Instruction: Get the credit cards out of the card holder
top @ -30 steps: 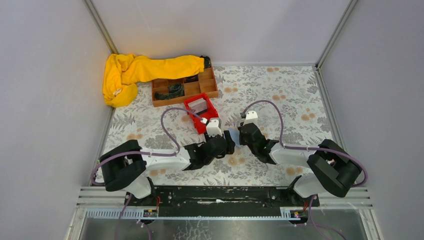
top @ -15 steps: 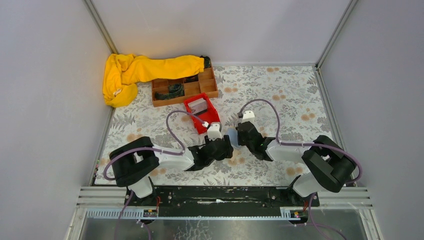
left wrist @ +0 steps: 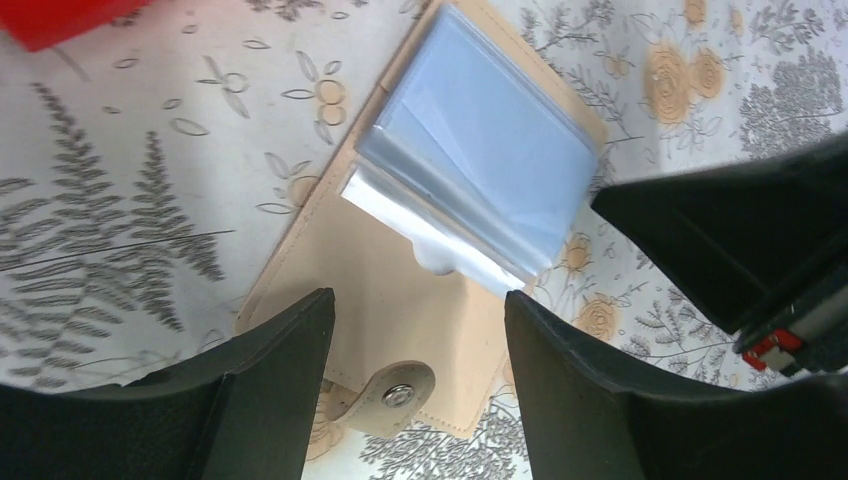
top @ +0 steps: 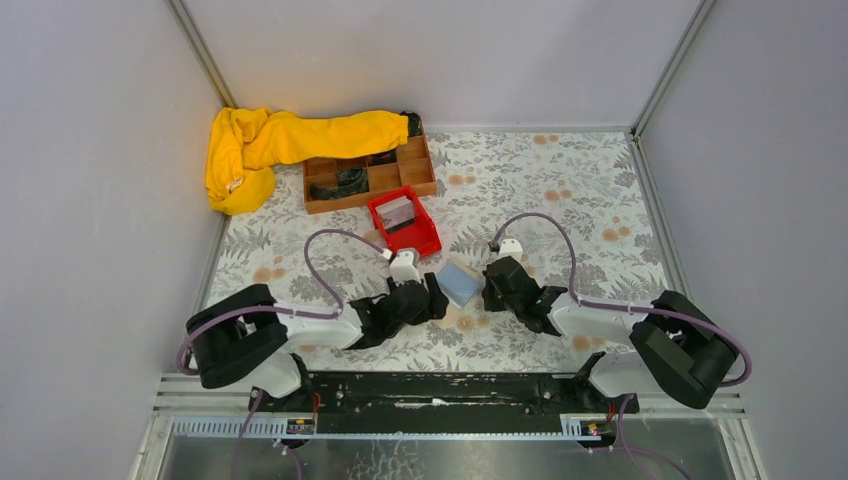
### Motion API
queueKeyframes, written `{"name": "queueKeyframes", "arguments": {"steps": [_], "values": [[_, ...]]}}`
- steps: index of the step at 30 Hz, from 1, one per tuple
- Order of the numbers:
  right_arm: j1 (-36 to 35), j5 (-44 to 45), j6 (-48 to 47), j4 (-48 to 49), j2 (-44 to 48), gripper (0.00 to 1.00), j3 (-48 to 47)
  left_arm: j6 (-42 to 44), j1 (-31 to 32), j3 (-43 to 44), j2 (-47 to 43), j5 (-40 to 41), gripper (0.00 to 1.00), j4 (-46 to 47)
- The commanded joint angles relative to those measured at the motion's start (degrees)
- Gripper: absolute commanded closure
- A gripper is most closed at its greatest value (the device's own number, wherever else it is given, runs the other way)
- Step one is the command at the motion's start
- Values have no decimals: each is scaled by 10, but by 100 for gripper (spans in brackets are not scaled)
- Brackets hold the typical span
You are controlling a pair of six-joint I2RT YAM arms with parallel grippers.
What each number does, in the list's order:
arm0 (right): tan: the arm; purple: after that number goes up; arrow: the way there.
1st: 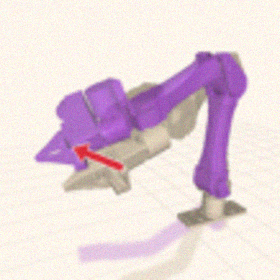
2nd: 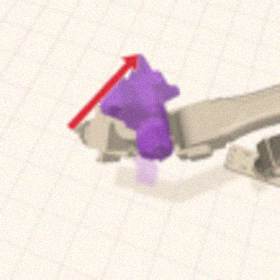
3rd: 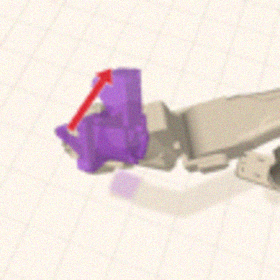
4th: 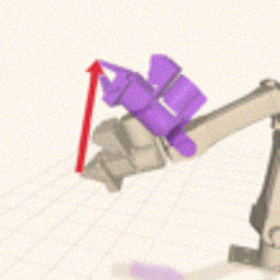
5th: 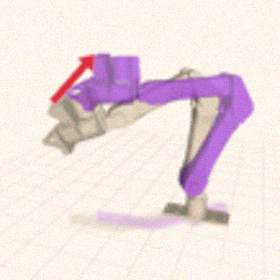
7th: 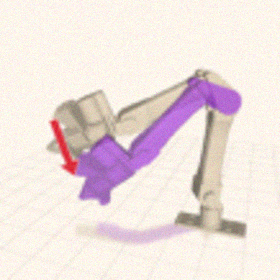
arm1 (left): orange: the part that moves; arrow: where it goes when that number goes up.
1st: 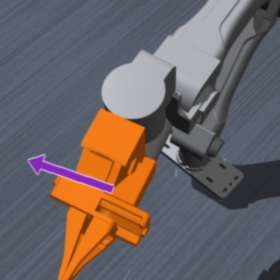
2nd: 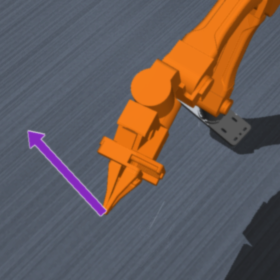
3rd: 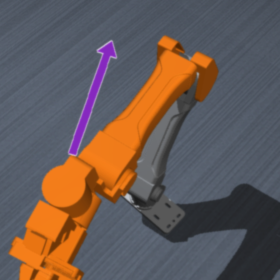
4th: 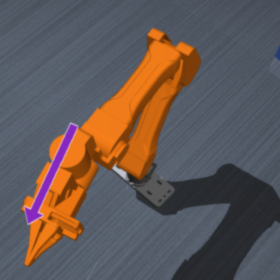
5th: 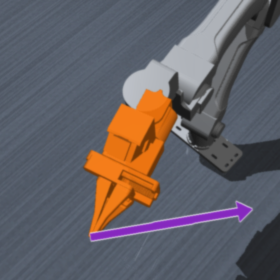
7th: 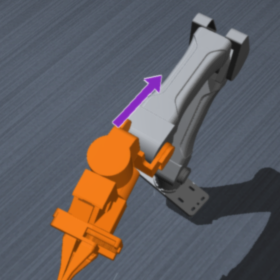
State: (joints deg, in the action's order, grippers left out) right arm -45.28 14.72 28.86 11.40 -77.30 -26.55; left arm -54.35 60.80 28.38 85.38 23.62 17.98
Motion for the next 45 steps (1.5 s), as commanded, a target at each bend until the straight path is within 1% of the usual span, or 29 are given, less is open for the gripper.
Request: {"name": "queueKeyframes", "arguments": {"steps": [1,4,7,9,10,14,15,16,18,25,26,28,29,38,40,45], "values": [[-25,-8,39,-19,36,97,24,29,-16,-21,-30,3,28,-62],[-51,27,34,-46,57,97,13,62,-16,-18,-42,-4,28,-79],[-52,30,14,-42,65,96,-3,76,-16,-18,-47,-14,28,-87],[-52,37,1,-42,51,92,-24,77,-16,-22,-48,-19,28,-84],[-52,42,-5,-44,41,86,-36,76,-16,-25,-49,-21,28,-82],[-52,41,-31,-34,-21,54,-85,73,-16,-32,-57,-28,27,-77],[-53,37,-36,-38,-44,50,-99,73,-16,-34,-60,-28,27,-77],[-53,36,-39,-39,-61,49,-115,72,-16,-37,-65,-28,27,-76],[-53,30,-41,-30,-84,52,-125,73,-16,-41,-74,-28,27,-76],[-53,8,-40,-4,-114,70,-121,78,-16,-53,-96,-19,26,-85],[-53,4,-38,-3,-116,75,-118,78,-16,-53,-96,-17,27,-87],[-52,-7,-31,-6,-115,93,-111,79,-16,-52,-98,-14,26,-90],[-52,-13,-27,-5,-112,99,-105,80,-16,-51,-98,-13,26,-92],[-52,-63,9,-5,-28,100,-27,79,-16,-43,-114,16,24,-112],[-53,-69,18,-3,-9,100,-12,82,-17,-39,-119,23,21,-119],[-53,-70,29,0,22,100,18,87,-17,-31,-131,33,8,-129]]}}
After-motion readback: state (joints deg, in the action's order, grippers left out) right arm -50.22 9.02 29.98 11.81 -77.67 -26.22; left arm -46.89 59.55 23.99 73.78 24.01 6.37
